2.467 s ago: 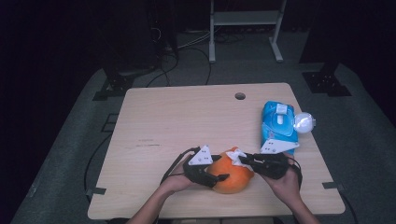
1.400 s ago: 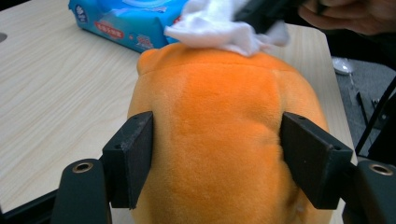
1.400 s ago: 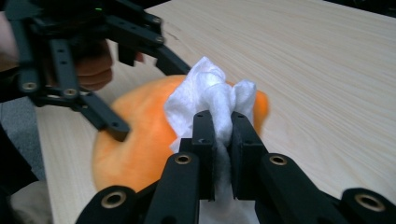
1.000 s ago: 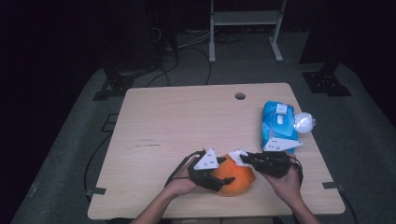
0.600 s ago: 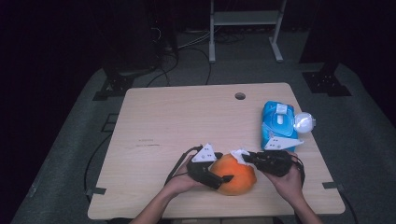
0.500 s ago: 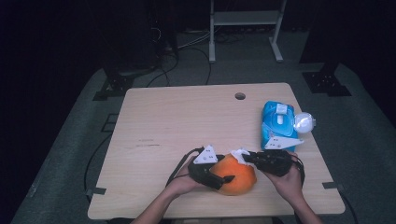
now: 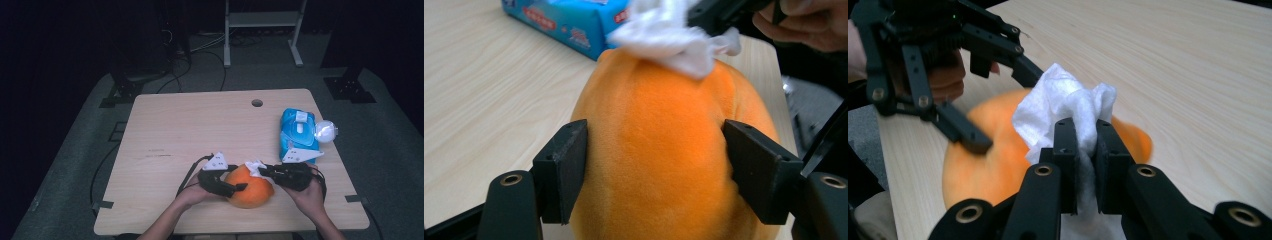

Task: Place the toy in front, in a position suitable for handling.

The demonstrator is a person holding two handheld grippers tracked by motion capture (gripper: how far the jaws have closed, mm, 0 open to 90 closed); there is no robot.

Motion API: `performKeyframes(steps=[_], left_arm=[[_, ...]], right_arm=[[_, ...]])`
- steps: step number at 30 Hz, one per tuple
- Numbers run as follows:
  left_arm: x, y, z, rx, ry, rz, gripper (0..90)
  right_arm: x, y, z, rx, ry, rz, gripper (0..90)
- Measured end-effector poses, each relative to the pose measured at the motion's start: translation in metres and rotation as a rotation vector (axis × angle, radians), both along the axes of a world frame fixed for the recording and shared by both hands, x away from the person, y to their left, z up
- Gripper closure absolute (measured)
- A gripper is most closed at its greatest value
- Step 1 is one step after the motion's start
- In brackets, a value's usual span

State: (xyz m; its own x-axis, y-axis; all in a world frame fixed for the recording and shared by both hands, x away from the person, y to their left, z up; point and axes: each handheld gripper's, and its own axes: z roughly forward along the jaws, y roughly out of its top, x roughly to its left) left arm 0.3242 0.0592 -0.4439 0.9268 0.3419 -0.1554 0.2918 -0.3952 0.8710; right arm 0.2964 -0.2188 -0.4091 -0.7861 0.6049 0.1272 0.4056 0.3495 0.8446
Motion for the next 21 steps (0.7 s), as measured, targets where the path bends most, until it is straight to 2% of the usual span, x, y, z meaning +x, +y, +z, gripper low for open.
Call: performKeyframes(steps=[3,7,9,14,17,21], left_arm=[[0.006,0.005,-0.003,-0.022,0.048,0.032,24.8],[0.004,0.004,-0.002,-0.017,0.046,0.035,24.0],[0.000,-0.001,0.000,0.000,0.018,0.036,24.0],[-0.020,-0.021,0.009,0.074,-0.104,0.006,24.6],[-0.029,-0.028,0.012,0.100,-0.150,-0.016,24.6],[-0.027,-0.026,0.014,0.091,-0.148,-0.038,21.9]], right_arm=[[0.000,-0.004,0.000,-0.003,0.013,0.003,81.1],[-0.002,0.000,0.002,0.001,0.011,0.031,80.9],[-0.003,0.004,0.004,0.001,0.004,0.037,80.8],[0.000,0.008,0.004,0.001,-0.001,0.017,80.9],[0.001,0.006,0.005,0.007,0.000,0.000,80.6],[0.004,0.000,0.003,0.012,0.022,0.006,80.6]])
